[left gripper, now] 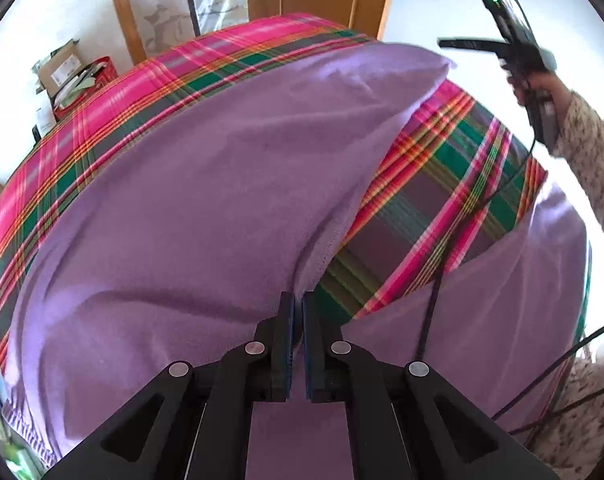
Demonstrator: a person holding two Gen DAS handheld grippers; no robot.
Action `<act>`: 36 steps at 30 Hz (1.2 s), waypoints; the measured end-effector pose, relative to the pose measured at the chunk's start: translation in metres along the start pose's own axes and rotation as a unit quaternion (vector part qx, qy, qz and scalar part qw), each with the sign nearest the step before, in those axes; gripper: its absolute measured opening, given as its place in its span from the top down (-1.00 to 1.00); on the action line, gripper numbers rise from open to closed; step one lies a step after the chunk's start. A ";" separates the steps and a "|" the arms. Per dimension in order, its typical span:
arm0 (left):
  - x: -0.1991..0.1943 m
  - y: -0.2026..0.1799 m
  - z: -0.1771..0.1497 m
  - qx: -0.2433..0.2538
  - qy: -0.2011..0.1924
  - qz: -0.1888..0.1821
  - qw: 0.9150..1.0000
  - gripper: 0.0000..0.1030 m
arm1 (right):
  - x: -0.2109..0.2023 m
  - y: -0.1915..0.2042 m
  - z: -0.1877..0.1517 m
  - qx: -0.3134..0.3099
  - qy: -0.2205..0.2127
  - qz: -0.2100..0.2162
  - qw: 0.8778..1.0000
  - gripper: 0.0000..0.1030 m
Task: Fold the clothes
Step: 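Grasp and lift the folded edge with the right gripper while the left gripper pinches the garment, then open both grippers to release the purple garment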
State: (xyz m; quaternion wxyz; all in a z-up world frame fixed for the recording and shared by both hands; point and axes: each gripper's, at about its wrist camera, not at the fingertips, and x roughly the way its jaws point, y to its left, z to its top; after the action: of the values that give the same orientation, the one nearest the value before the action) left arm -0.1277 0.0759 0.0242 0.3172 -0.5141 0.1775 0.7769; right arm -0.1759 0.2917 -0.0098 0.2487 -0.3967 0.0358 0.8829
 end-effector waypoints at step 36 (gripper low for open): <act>-0.019 0.017 0.019 -0.089 -0.016 -0.078 0.993 0.53 | 0.032 0.029 0.011 -0.101 0.028 0.152 0.983 0.31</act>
State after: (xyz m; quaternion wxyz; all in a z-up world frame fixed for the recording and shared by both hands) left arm -0.1472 0.0693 0.0486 0.3325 -0.5404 0.0615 0.7705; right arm -0.2147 0.2826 -0.0294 0.0695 -0.4339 0.0134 0.8982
